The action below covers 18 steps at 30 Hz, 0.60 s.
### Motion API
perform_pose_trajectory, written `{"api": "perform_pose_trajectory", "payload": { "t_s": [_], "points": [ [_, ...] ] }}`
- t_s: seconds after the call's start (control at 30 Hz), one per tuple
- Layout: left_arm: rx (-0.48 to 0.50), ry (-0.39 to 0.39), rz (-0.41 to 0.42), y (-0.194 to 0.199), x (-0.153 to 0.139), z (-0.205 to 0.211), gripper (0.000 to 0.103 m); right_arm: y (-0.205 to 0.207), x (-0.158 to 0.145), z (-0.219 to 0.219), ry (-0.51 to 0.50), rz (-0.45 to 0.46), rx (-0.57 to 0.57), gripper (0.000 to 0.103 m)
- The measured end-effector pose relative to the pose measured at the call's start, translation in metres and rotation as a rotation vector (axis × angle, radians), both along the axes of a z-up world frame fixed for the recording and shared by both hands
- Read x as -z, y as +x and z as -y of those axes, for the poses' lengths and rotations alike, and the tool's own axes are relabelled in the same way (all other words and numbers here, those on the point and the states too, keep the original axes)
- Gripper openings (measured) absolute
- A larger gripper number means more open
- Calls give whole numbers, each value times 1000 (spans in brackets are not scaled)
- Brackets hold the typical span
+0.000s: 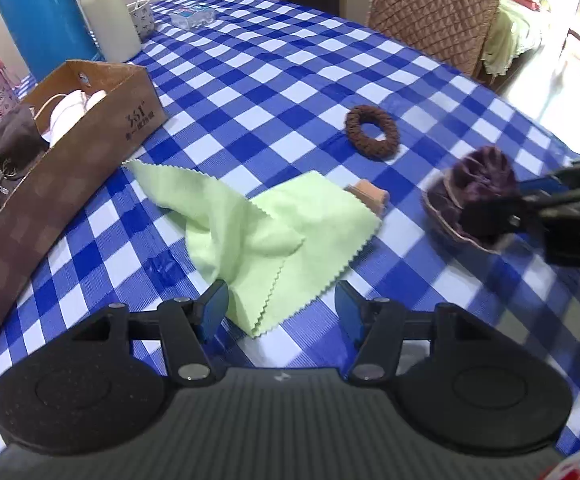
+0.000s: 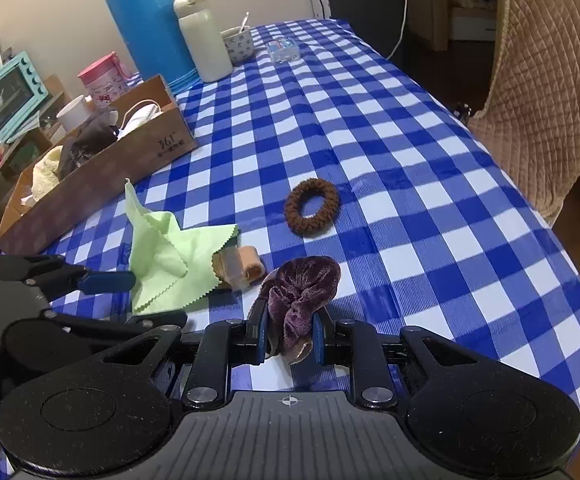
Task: Organize soft objects
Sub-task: 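Grasp the purple scrunchie with the right gripper while the left gripper grasps the green cloth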
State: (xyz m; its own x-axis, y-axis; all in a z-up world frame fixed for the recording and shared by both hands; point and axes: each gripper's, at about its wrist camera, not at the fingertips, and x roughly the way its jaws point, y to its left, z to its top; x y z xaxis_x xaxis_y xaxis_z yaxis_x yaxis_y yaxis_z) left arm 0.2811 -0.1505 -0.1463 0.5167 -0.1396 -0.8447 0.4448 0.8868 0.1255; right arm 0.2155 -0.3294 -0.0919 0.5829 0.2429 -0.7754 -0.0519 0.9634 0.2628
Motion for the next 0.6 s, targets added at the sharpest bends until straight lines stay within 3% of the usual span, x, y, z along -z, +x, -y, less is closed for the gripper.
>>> {"api": "perform_pose_trajectory", "payload": {
  "t_s": [0.17, 0.33, 0.6],
  "points": [
    [-43, 40, 43, 8, 1, -9, 56, 3, 2, 2, 6, -5, 6, 22],
    [-75, 29, 60, 16, -7, -28, 57, 9, 4, 4, 12, -2, 10, 22],
    [0, -7, 81, 30, -9, -26, 60, 22, 3, 7, 14, 5, 11, 22]
  ]
}}
